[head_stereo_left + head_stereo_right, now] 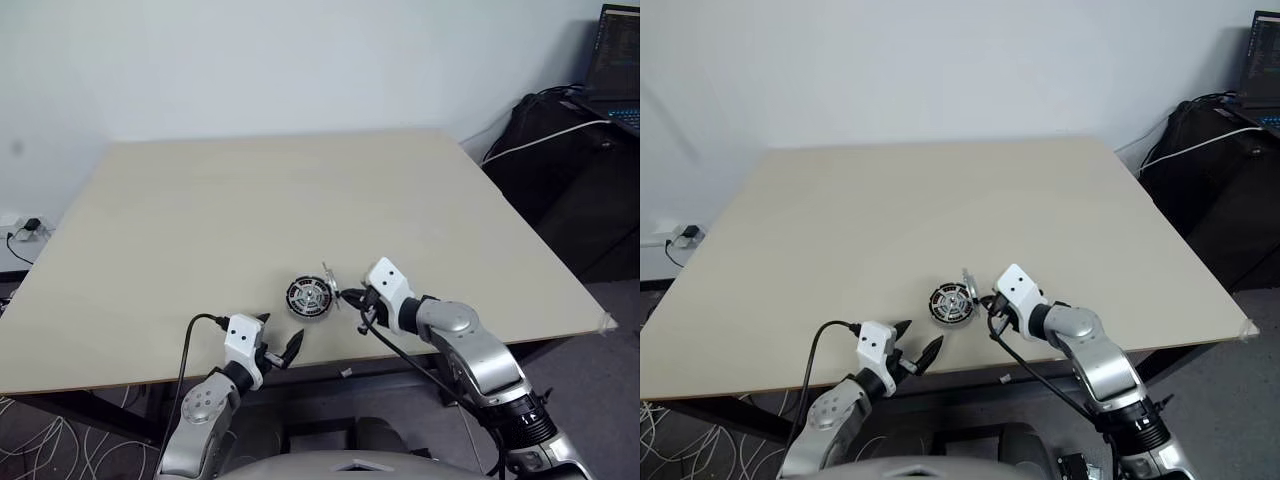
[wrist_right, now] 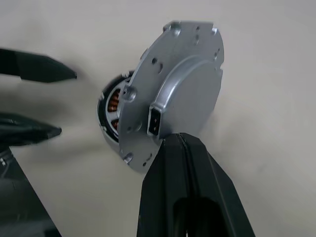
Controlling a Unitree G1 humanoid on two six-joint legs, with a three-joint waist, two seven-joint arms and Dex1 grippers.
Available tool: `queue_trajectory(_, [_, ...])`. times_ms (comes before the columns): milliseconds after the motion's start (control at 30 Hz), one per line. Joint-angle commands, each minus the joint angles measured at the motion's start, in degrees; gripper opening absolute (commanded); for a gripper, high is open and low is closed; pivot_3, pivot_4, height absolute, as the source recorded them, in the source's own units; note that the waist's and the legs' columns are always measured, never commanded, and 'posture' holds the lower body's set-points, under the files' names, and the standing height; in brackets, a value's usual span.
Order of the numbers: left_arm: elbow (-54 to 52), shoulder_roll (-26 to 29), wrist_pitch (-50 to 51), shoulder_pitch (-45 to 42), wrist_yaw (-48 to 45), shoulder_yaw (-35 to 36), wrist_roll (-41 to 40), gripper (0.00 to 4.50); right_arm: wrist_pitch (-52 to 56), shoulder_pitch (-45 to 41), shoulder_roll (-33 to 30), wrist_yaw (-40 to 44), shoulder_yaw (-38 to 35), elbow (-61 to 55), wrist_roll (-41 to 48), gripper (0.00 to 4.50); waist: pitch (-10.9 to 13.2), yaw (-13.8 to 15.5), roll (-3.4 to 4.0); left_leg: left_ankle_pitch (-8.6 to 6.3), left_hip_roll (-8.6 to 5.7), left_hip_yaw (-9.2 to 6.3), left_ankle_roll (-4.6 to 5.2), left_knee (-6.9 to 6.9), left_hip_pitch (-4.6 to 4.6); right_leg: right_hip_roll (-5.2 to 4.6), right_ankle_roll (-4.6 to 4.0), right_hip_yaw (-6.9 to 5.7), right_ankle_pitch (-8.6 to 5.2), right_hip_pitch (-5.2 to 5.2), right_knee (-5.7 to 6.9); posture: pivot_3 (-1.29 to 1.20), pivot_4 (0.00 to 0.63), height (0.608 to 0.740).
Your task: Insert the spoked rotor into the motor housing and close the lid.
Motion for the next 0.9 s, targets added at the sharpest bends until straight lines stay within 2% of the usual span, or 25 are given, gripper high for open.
queue_trajectory(33, [-2.90,0.01,0.02,-0.38,0.33,0.45,-1.06,4.50,-0.20,-1.65,0.99,0.82,-0.16,-0.99,2.00,0.01,0.00,-0.04,0.00,0.00,0.00,0.00,0.00,0.00,0.00,0.00,0.00,0.00,0.00,0.00,0.00,0.00,0.000,0.740])
queue_trajectory(467, [-2.58,0.22,-0.44,-0.84,0.79,0.74,-0.78,4.50,-0.32,-5.83,6.99,1.23,5.97,4.07,2.27,0.01,-0.01,-0.09,0.01,0.00,0.00,0.00,0.00,-0.01,0.00,0.00,0.00,0.00,0.01,-0.01,0.01,0.00,0.000,0.740])
queue_trajectory(900, [-2.72,0.06,-0.49,-0.72,1.13,0.86,-0.80,4.50,-3.99,-8.43,10.39,-3.06,5.71,14.15,-0.36,0.01,-0.03,-0.13,0.04,-0.02,-0.01,0.00,-0.05,0.00,0.02,0.01,0.01,0.01,0.03,0.01,0.03,0.00,0.000,0.740])
